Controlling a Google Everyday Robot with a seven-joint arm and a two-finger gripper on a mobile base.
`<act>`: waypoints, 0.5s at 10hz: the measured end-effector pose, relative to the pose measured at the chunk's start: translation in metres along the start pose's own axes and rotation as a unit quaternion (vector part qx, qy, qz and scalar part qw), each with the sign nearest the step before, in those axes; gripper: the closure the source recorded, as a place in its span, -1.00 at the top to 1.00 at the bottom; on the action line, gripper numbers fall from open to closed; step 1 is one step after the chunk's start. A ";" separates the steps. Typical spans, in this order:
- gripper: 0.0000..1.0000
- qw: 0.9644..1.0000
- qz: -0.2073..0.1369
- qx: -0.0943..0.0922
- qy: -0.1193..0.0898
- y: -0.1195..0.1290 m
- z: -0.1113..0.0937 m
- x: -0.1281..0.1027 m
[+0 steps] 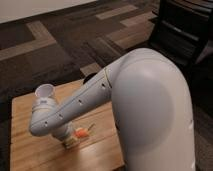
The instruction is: Place the pepper on the white sponge
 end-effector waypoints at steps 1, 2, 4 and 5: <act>-0.39 1.000 0.000 0.000 0.000 0.000 0.000 0.000; -0.15 1.000 0.000 0.000 0.000 0.000 0.000 0.000; 0.34 1.000 0.000 0.000 0.000 0.000 0.000 0.000; 0.54 1.000 0.000 0.000 0.000 0.000 0.000 0.000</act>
